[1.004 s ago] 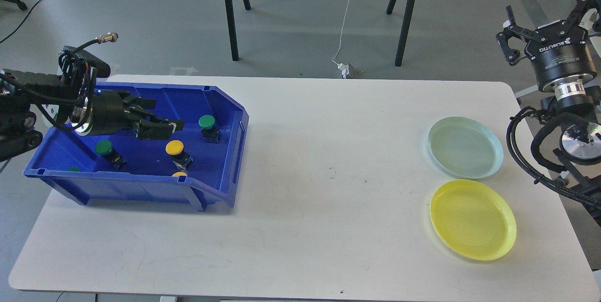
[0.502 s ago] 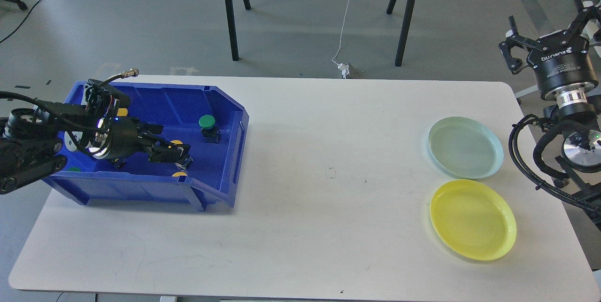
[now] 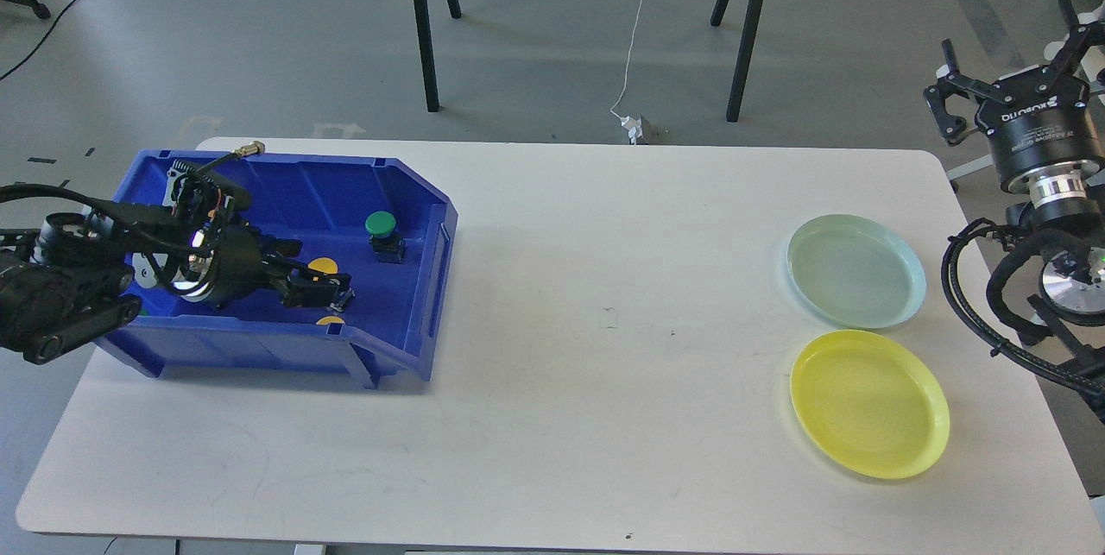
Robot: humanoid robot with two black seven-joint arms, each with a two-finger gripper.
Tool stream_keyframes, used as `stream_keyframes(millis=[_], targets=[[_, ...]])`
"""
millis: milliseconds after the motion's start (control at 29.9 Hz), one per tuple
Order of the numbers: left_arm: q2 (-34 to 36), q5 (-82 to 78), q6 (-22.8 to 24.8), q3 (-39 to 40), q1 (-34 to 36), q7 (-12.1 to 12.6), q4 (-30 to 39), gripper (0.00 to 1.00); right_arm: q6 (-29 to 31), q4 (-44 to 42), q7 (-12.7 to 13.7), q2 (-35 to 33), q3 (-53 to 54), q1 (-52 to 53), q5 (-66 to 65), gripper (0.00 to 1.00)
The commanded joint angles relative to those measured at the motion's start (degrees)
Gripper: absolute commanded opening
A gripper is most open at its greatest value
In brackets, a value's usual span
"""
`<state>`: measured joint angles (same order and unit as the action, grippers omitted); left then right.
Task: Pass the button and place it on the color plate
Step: 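Lower the left gripper into the bin and grasp a yellow-capped button, then lift the button out of the bin and raise it toward the table center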
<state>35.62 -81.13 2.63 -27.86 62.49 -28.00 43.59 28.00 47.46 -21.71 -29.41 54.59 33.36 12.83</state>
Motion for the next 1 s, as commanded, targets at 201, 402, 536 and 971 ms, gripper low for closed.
stream_keyframes(millis=[201,402,536,971], targets=[[-2.22,0.36,0.01,0.00,-2.02,0.00,-3.86,0.81,0.00,0.00,-0.08,-0.03,0.08,-0.57,0.00,0.99],[-3.19,0.27,0.01,0.00,-2.81,0.00,-6.15,0.60,0.00,0.00,-0.08,-0.12,0.16,-0.92,0.00,0.99],[-3.37,0.18,0.01,0.00,-2.81,0.00,-6.59,0.48,0.00,0.00,-0.08,-0.12,0.16,-1.01,0.00,0.99],[3.11,2.11,2.11,6.83,-0.18,0.00,0.42,0.02,0.00,-2.20,0.44,-0.73,1.56,-1.19,0.26,0.99]])
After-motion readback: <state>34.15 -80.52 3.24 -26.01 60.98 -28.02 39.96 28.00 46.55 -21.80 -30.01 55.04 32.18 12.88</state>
